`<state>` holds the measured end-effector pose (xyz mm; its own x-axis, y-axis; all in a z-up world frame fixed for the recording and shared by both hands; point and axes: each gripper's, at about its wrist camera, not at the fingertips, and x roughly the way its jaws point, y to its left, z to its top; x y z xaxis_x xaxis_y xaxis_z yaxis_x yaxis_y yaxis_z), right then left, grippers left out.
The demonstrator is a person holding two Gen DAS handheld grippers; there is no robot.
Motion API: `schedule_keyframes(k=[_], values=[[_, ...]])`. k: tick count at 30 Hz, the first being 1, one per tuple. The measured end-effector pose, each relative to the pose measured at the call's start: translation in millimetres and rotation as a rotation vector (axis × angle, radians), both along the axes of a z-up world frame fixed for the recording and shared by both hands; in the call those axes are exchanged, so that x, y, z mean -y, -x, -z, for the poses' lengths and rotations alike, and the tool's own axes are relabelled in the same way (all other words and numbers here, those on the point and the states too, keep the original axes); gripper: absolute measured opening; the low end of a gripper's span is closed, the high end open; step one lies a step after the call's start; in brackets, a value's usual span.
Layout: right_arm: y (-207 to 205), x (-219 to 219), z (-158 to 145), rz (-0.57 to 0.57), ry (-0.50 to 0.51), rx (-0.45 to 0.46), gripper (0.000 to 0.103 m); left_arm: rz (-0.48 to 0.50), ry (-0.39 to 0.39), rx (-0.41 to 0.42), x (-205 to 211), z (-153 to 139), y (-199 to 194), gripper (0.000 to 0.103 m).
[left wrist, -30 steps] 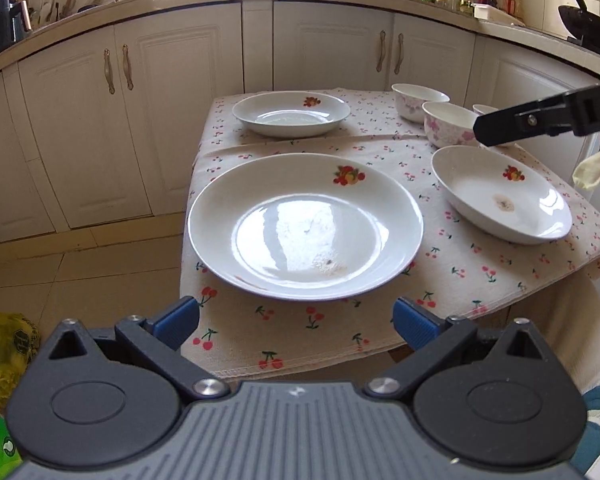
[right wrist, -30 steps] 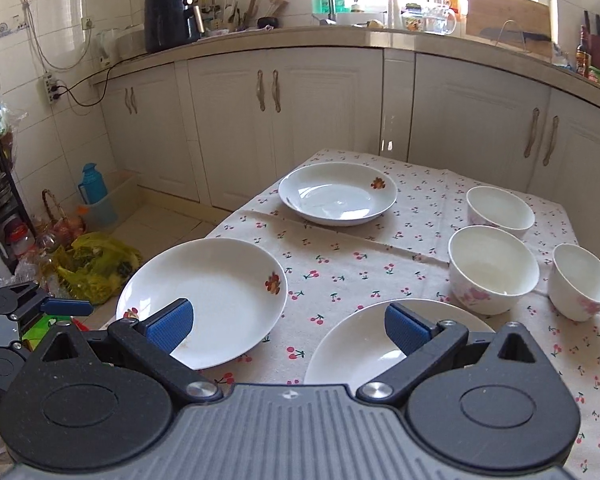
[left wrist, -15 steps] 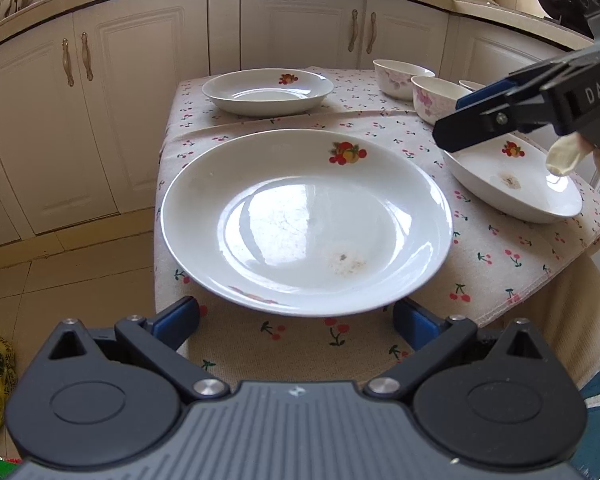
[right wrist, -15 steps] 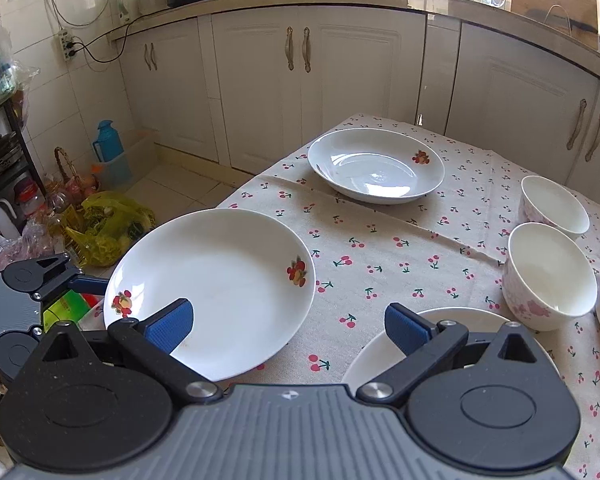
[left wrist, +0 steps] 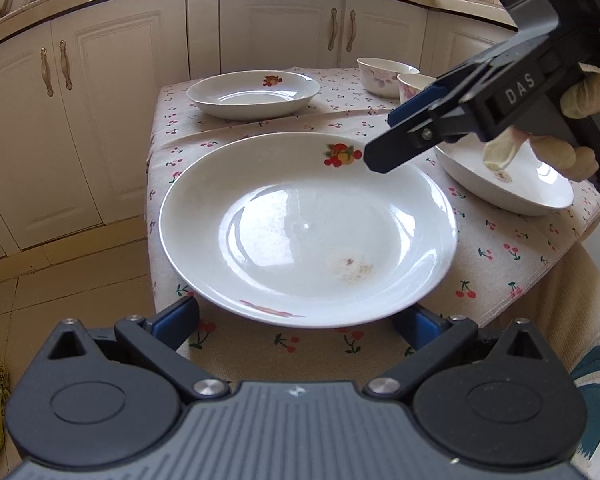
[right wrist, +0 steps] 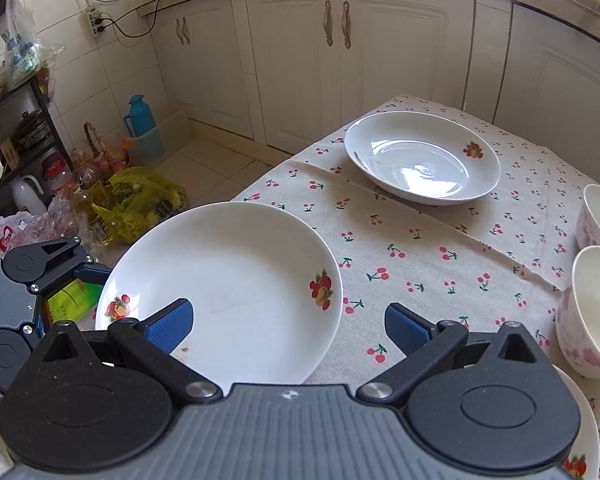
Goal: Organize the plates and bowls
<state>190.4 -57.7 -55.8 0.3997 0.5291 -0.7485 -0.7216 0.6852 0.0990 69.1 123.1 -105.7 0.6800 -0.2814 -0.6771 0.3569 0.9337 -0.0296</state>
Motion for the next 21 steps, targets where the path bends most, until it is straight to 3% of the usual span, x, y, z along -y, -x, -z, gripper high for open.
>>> schedule_keyframes(k=[5,15,21], values=[[-19.7,-10.4,7.2,-0.042,0.001,-0.044,0.099,0.037,-0.018,0.008,-2.1,-1.0,-1.8,0.102],[-50.8,-19.9,25.7,-0.057,-0.019,-0.168,0.072,0.093,-0.070,0.025,-0.5,-4.3,-4.3,0.101],[-55.9,-23.3,27.1,-0.070,-0.026,-0.184,0.065,0.113,-0.082,0.025,0.2,-5.3,-6.1,0.100]])
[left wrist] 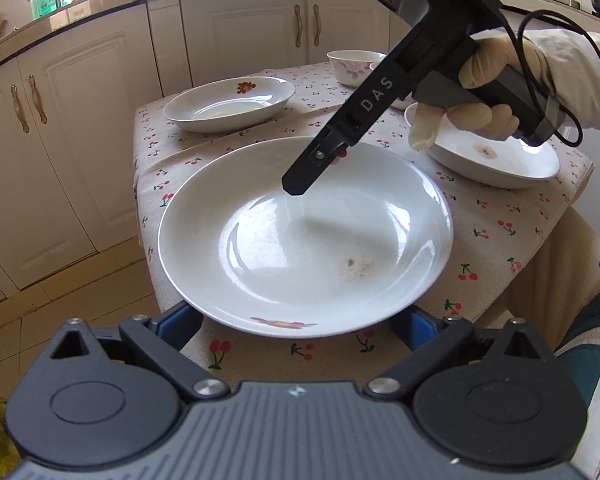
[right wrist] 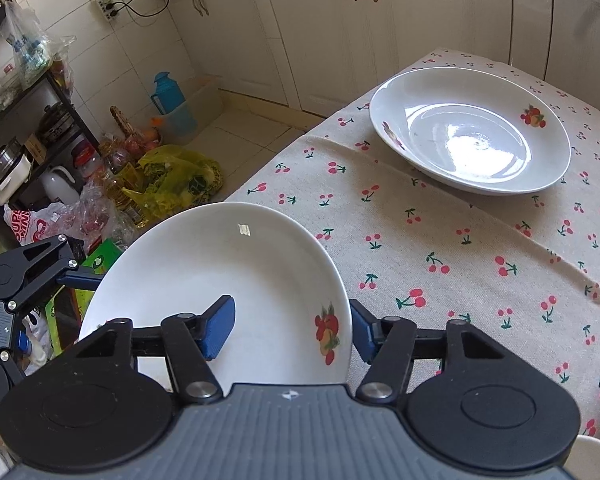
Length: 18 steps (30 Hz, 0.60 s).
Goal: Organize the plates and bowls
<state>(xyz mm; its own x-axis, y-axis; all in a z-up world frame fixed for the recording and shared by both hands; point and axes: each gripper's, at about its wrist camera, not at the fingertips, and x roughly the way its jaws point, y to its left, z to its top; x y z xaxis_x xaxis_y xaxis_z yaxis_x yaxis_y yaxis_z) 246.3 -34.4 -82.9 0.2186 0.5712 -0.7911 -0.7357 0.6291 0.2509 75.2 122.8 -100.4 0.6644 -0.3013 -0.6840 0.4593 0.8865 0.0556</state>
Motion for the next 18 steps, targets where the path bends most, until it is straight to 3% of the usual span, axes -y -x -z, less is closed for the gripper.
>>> schedule_keyframes(k=[8,18], values=[[-3.5,2.3,-2.0,0.007,-0.005,-0.002,0.064,0.004,-0.009,-0.024,1.3,-2.0,-5.6,0.098],[-21.4,25.8,-16.8,0.077,0.003,0.047,0.064,0.050,-0.007,0.012,17.2,-5.7,-36.6,0.097]])
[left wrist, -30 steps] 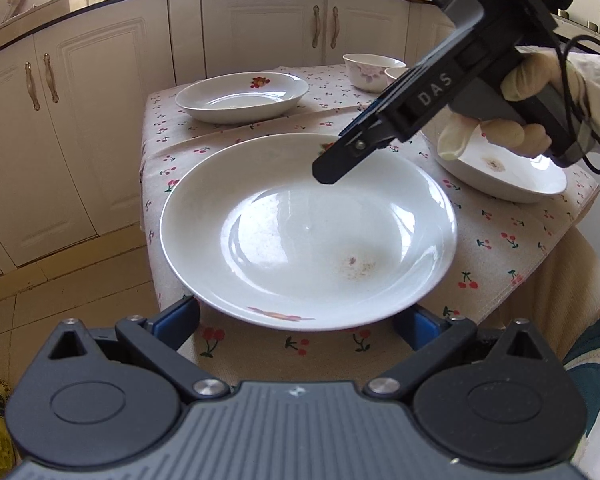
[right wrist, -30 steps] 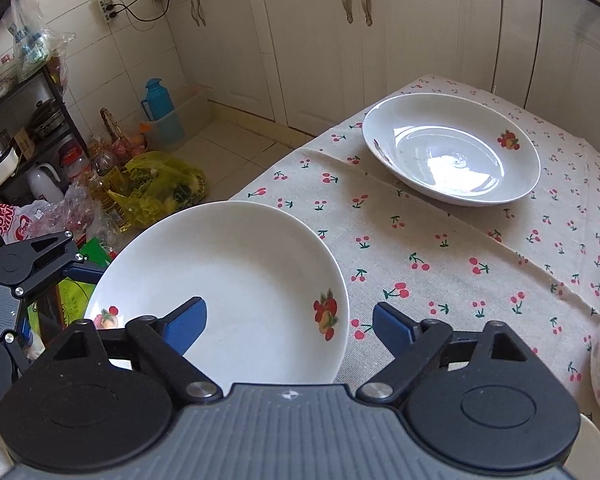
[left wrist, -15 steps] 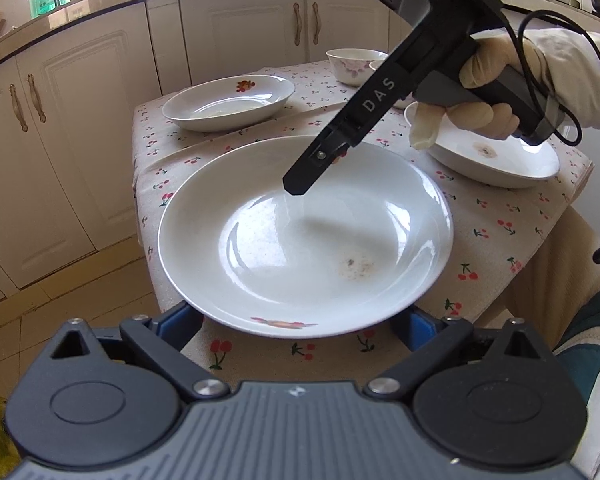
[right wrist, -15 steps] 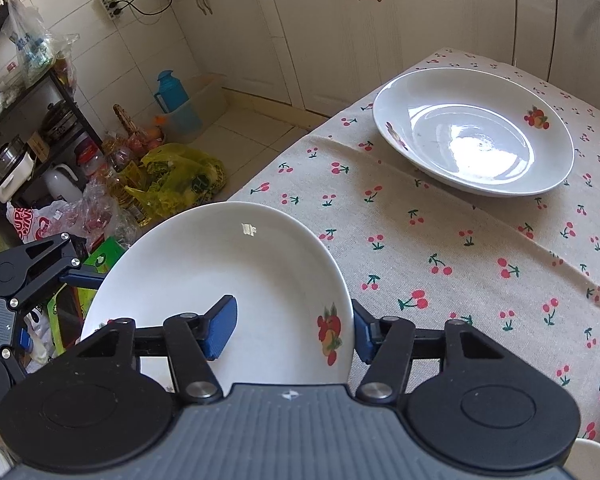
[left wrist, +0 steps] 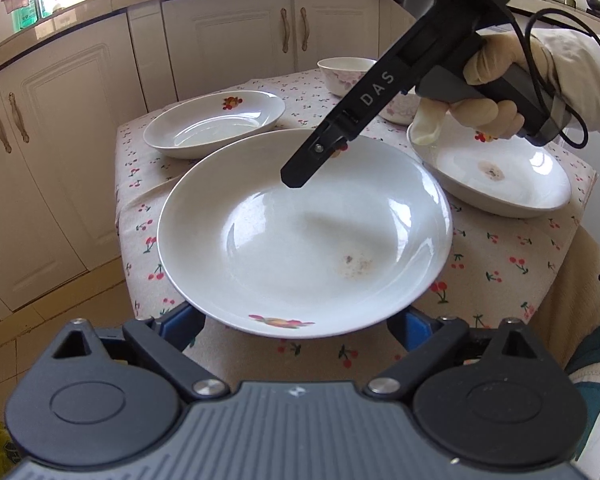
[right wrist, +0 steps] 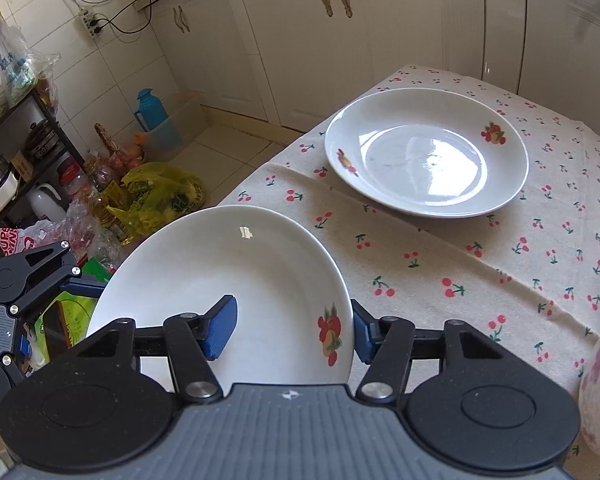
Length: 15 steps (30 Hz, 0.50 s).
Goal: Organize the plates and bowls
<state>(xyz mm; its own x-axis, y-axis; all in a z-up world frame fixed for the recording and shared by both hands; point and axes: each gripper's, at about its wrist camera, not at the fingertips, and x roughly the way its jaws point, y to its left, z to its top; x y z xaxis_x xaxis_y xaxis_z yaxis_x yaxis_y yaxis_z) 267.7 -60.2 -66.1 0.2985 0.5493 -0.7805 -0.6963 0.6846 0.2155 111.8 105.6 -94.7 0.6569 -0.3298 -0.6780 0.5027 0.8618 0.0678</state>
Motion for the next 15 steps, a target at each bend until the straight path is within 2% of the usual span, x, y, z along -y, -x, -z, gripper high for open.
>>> schedule_keyframes(k=[15], values=[[-26.7,22.3,8.6,0.084,0.031,0.009,0.064,0.049,0.019,-0.013,17.4,7.8,-33.2,0.096]])
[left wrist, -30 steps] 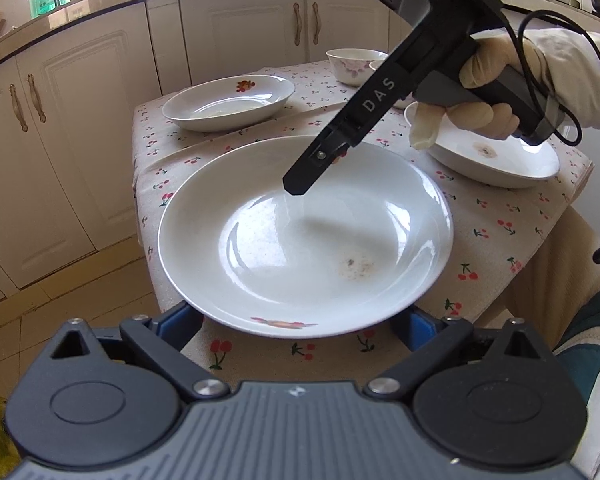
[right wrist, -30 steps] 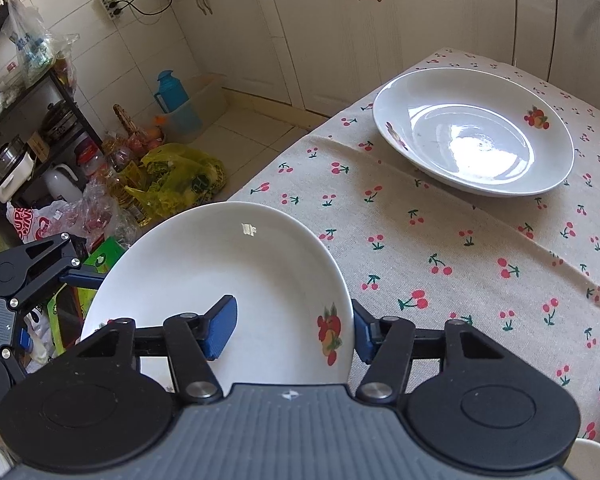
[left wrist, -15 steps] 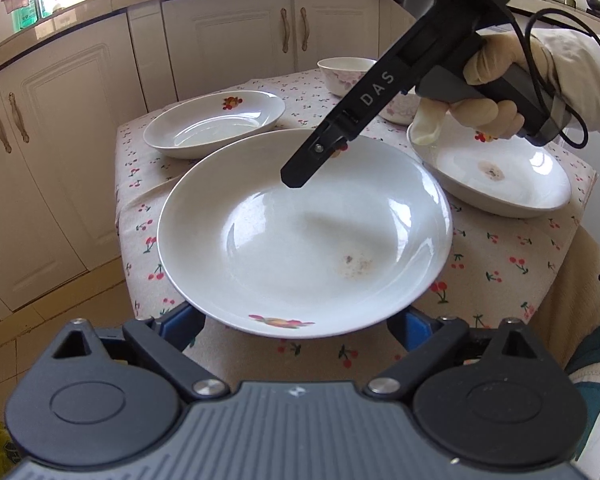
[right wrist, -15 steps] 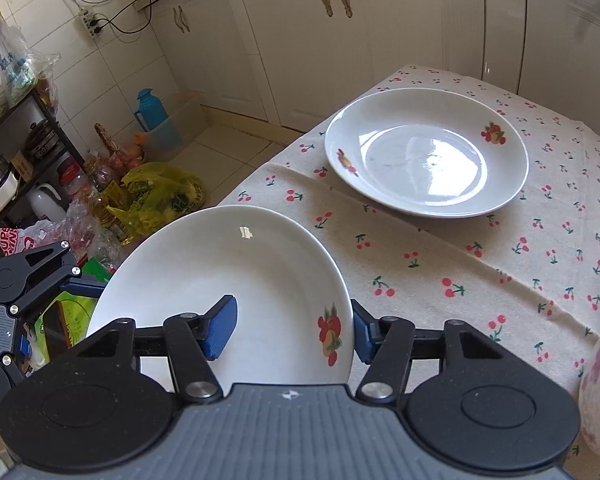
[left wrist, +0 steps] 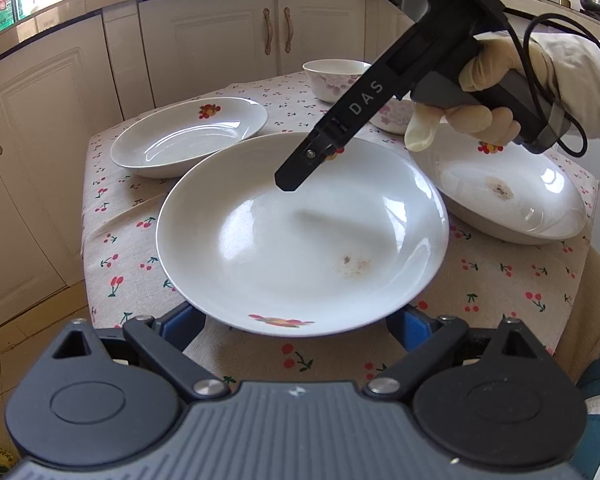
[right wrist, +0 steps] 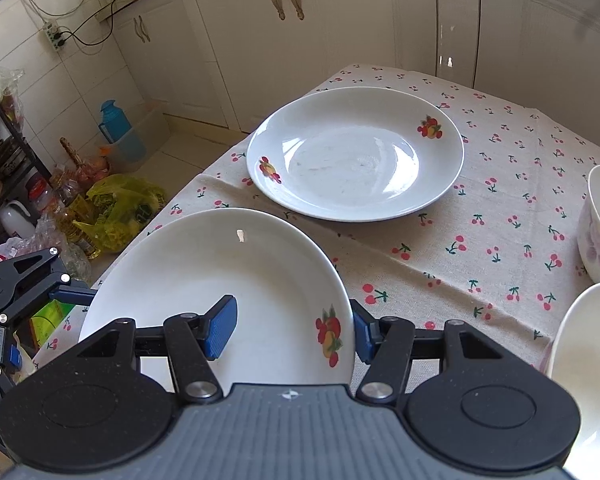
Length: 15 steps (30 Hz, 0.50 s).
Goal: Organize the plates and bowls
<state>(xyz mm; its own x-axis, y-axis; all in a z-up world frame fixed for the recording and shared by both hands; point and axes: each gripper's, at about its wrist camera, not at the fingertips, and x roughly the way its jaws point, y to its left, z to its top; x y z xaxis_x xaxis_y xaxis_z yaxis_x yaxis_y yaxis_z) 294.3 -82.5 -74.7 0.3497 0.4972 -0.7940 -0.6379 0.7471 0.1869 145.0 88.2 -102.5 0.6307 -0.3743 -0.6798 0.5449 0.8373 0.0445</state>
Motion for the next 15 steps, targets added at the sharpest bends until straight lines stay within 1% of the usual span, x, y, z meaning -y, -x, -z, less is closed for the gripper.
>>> schedule_keyframes(k=[15], values=[[-1.2,0.9,4.2,0.007,0.002,0.002,0.065,-0.001,0.007,-0.005,1.7,-0.3,-2.9,0.096]])
